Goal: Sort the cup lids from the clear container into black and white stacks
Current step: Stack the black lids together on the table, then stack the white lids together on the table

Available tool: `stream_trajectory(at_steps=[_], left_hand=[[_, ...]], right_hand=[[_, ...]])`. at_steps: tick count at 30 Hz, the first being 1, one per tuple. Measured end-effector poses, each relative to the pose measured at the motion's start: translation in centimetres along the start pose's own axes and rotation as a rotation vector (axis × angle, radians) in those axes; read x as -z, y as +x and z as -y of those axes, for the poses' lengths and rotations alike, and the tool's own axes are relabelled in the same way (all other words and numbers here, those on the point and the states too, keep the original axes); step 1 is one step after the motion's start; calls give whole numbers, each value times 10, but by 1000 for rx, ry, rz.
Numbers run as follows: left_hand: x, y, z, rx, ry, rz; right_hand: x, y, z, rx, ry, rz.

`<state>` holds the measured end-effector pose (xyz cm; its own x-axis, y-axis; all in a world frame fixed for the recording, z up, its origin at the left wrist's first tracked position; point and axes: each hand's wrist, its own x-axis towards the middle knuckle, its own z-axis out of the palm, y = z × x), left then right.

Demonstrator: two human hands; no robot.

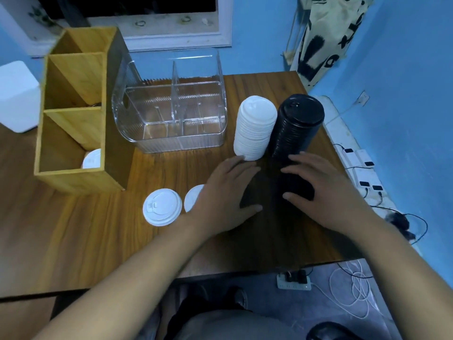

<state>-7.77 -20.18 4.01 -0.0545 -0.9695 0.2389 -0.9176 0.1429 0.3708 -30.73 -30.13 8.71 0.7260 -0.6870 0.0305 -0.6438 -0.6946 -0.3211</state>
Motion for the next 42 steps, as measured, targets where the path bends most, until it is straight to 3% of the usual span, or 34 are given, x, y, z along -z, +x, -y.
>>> stream_trajectory(at_steps=[2, 10, 19, 25, 29, 35, 38, 42], left_hand=[[27, -28, 20, 79, 22, -27], [70, -130, 92, 400, -14, 11], [53, -138, 90, 444, -84, -109], [49, -142, 89, 497, -133, -134], [47, -141, 85, 498, -73, -129], [42, -131, 79, 463, -112, -95], [35, -117, 67, 437, -124, -72], [26, -102, 52, 405, -120, -92]], right_hand=[[-10, 4, 28, 63, 27, -15], [-73, 38, 99, 208, 184, 195], [-90, 57, 111, 229, 152, 176], [-80, 58, 99, 252, 247, 311], [-90, 51, 115, 224, 138, 169], [-77, 48, 99, 117, 361, 101], [-63, 48, 90, 155, 336, 87], [-65, 51, 95, 284, 349, 203]])
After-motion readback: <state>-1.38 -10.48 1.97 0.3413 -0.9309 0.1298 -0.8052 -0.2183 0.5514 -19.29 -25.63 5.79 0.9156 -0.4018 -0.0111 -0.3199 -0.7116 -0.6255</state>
